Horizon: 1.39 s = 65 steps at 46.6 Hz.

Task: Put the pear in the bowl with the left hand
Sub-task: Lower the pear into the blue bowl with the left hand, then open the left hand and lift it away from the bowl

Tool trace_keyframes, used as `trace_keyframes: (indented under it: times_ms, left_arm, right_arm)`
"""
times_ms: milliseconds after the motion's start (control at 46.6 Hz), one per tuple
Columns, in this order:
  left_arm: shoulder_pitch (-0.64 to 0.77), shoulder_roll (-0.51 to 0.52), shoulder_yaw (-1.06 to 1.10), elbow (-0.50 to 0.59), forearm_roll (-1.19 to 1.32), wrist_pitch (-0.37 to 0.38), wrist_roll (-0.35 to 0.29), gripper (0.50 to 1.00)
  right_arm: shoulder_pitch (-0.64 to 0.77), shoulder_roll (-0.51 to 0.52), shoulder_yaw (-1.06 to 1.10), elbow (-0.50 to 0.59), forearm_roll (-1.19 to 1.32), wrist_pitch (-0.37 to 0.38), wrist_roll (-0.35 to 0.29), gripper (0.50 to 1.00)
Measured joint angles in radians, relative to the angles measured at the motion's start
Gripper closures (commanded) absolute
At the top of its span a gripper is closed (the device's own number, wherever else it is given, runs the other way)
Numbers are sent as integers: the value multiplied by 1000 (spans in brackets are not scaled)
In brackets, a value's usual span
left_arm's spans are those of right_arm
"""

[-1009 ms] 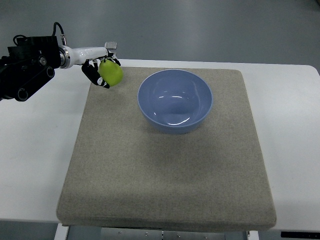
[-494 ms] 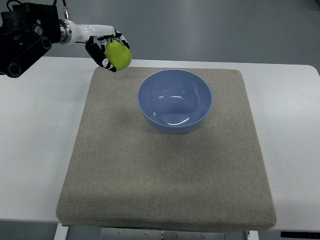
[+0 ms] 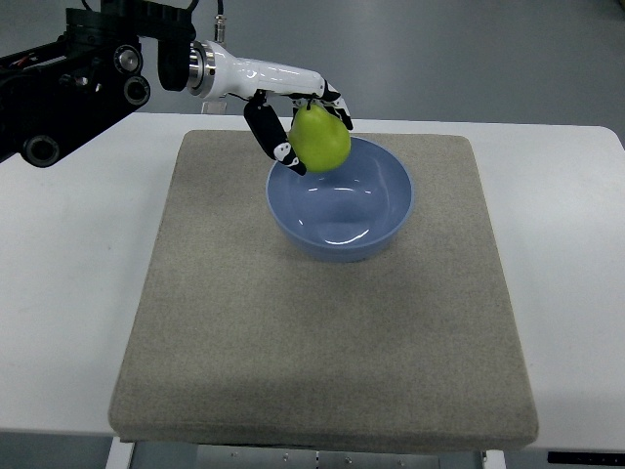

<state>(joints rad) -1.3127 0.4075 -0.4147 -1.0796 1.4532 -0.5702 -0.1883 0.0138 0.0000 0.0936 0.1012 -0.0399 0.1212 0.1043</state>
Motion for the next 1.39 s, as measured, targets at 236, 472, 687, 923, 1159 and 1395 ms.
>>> trace_keyframes:
  times_ms: [236, 472, 687, 923, 1159, 1395]
  left_arm:
    - [6, -54, 14, 0, 44, -1, 4, 1000]
    - [43, -120, 34, 25, 154, -1, 7, 1000]
    - [49, -159, 43, 50, 230, 10, 57, 1000]
    - [67, -181, 42, 59, 259, 17, 62, 1000]
    - [68, -179, 42, 70, 247, 33, 62, 804]
    - [70, -177, 38, 72, 242, 33, 63, 587]
  right_arm:
    - [0, 0, 0, 0, 0, 0, 0, 574]
    - [0, 0, 0, 0, 0, 0, 0, 574]
    - [0, 0, 0, 0, 0, 0, 0, 574]
    - [0, 0, 0, 0, 0, 0, 0, 574]
    - [0, 0, 0, 0, 0, 0, 0, 574]
    - [0, 0, 0, 0, 0, 0, 0, 574]
